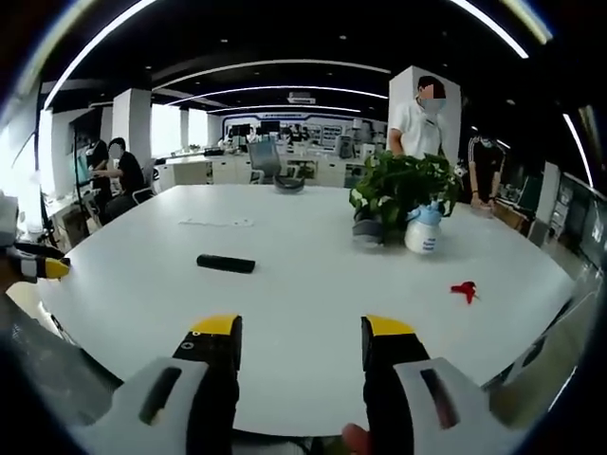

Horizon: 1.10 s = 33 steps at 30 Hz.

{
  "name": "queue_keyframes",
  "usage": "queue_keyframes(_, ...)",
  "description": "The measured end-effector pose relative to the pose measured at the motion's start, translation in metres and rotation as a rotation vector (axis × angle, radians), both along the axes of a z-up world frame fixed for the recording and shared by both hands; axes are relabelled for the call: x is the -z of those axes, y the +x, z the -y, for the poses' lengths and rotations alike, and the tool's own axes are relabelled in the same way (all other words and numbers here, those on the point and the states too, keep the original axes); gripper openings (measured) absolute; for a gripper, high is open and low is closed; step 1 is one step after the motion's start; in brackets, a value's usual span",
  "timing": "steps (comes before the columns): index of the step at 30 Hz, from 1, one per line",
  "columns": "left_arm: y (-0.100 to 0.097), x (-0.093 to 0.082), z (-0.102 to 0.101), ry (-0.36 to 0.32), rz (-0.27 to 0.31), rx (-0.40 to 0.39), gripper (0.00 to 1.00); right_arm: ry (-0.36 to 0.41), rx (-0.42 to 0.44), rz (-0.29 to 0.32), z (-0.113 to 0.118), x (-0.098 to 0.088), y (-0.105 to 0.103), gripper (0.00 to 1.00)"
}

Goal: Press the specified remote control buttons in sequence, fully releasing each button before pressing the next.

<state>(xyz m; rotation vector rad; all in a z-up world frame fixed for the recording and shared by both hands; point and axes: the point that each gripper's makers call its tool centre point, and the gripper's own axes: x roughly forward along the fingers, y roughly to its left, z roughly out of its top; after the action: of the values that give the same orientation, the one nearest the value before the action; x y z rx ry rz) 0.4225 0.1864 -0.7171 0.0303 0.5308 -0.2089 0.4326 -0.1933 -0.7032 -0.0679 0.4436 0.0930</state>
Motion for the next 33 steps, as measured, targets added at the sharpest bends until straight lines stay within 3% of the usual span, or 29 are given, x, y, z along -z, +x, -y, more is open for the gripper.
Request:
queue_keyframes(4, 0.012, -0.006, 0.003, -0.010, -0.016, 0.029, 0.38, 0.010, -0.001, -0.007, 0.000, 0.001, -0.001, 0.45)
queue_keyframes(9, 0.024, -0.007, 0.019, 0.022, -0.045, 0.135, 0.32, -0.023, 0.002, -0.037, 0.002, 0.006, -0.003, 0.35)
queue_keyframes(13, 0.031, -0.006, 0.028, 0.036, -0.064, 0.171, 0.23, -0.081, 0.001, -0.033, 0.006, 0.005, -0.004, 0.20)
queue_keyframes(20, 0.048, -0.003, 0.040, 0.095, -0.104, 0.259, 0.18, -0.142, 0.007, -0.023, 0.012, 0.004, -0.004, 0.10)
queue_keyframes(23, 0.059, -0.006, 0.048, 0.100, -0.092, 0.289, 0.18, -0.196, -0.005, -0.006, 0.014, 0.002, -0.005, 0.03)
queue_keyframes(33, 0.102, -0.014, 0.067, 0.231, -0.073, 0.415, 0.04, -0.191, 0.013, -0.012, 0.017, 0.002, -0.005, 0.00)
